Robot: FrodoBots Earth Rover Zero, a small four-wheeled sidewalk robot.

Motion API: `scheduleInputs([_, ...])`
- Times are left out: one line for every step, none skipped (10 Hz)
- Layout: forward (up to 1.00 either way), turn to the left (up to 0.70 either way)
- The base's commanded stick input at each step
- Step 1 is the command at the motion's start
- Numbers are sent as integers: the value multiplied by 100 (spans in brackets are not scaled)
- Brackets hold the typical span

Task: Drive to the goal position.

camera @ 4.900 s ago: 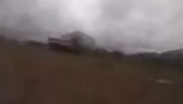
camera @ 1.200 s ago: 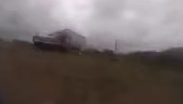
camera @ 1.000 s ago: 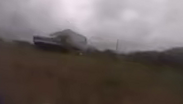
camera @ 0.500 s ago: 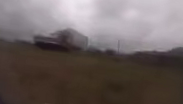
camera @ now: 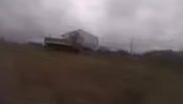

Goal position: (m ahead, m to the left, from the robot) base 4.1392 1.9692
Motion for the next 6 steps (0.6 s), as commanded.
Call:
scheduleInputs([70,0])
scheduleInputs([70,0])
scheduleInputs([70,0])
scheduleInputs([70,0])
scheduleInputs([70,0])
scheduleInputs([70,0])
